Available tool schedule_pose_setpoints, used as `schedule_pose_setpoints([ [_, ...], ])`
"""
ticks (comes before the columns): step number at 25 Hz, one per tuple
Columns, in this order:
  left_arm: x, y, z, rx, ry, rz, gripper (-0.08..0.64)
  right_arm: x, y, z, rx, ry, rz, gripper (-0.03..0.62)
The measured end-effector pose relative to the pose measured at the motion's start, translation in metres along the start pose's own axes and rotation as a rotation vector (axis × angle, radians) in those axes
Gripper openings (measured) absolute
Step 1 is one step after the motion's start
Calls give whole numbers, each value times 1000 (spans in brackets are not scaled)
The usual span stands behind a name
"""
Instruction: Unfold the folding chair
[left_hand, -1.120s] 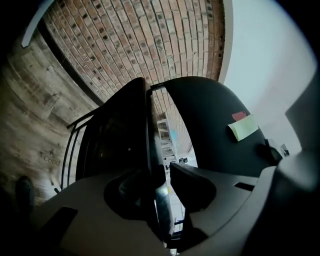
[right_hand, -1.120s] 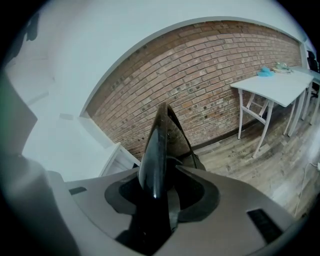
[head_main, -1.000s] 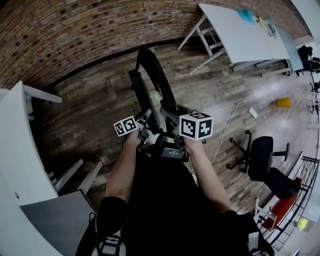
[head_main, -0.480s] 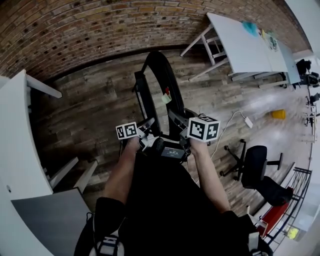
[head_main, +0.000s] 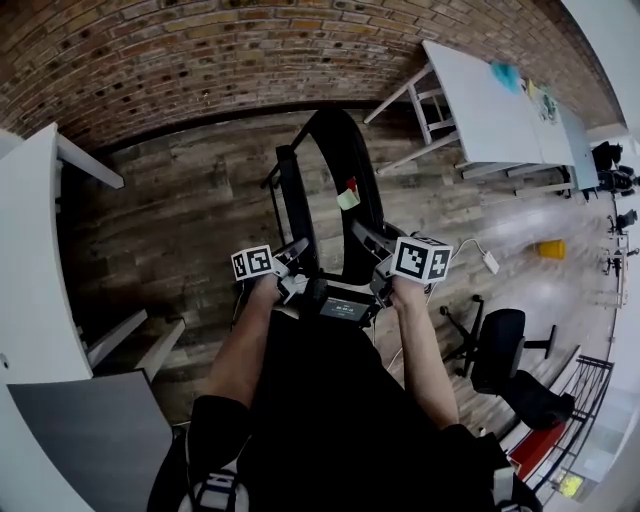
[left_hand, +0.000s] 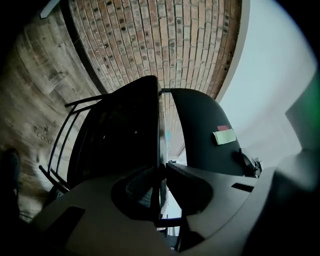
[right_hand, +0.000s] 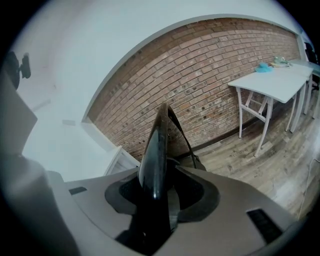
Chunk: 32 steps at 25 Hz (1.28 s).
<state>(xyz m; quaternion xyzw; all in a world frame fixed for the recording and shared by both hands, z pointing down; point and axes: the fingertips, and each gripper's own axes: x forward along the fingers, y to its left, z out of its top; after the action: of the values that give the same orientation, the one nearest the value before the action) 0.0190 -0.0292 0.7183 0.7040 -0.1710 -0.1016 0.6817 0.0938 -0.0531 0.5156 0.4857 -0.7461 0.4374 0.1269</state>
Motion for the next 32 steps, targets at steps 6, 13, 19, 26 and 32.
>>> schedule_pose_setpoints([
  [6,-12,10,8,2,-107,44,90,-13,-41,12,40,-8,36,153],
  [13,-50,46,20,103,-207,329,154,-24,-99,21,103,-24,104,141],
  [19,-60,70,25,196,-227,542,202,-28,-149,24,114,-46,100,117],
  [26,-81,102,34,249,-254,706,235,-23,-189,18,67,-65,35,73],
  [32,-98,118,38,281,-288,788,256,-21,-206,11,87,-70,50,71],
])
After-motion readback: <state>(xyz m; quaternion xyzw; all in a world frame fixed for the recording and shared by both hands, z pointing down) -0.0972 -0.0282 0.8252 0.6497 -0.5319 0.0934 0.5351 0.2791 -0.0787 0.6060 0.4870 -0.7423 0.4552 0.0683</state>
